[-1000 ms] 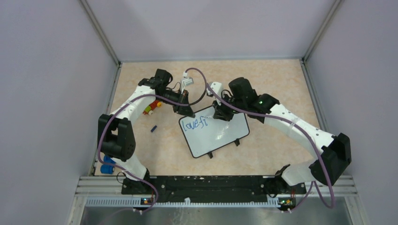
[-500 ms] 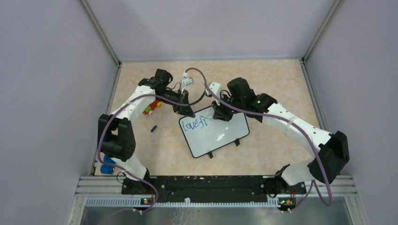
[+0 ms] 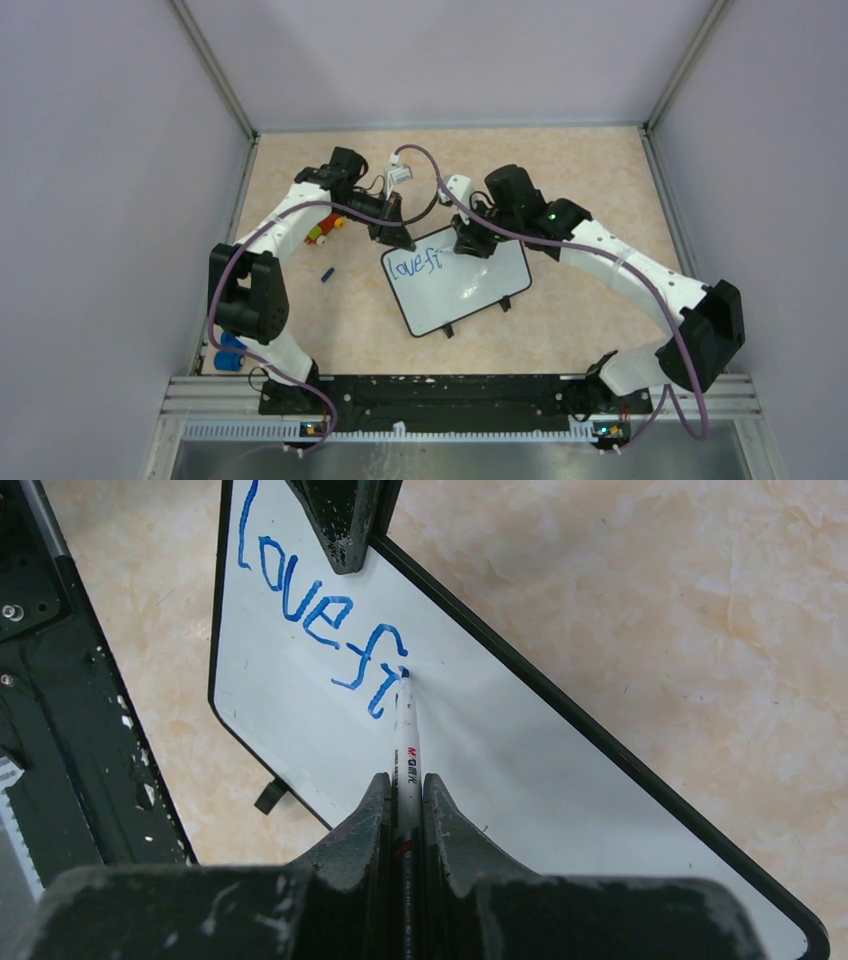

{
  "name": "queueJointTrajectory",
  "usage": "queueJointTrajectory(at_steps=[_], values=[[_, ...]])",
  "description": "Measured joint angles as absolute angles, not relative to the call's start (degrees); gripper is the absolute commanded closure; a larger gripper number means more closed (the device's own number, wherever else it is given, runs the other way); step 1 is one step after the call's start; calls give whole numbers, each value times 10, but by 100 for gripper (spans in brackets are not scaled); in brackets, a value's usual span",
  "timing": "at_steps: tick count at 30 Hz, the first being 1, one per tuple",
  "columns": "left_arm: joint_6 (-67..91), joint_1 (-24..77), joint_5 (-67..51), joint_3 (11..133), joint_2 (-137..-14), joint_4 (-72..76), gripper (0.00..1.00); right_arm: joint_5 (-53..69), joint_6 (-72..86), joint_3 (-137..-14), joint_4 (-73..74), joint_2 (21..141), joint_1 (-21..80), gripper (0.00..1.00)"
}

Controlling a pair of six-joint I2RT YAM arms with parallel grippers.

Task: Write a sentence on the whiteboard

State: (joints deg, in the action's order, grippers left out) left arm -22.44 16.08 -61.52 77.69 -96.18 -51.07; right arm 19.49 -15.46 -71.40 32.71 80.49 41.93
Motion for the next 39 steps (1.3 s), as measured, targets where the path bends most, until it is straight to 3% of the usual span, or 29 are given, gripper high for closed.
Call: queueJointTrajectory(at_steps=[39], values=[[-224, 161, -613, 777, -962, -510, 100, 205, -157, -676, 329, 787, 403, 100]])
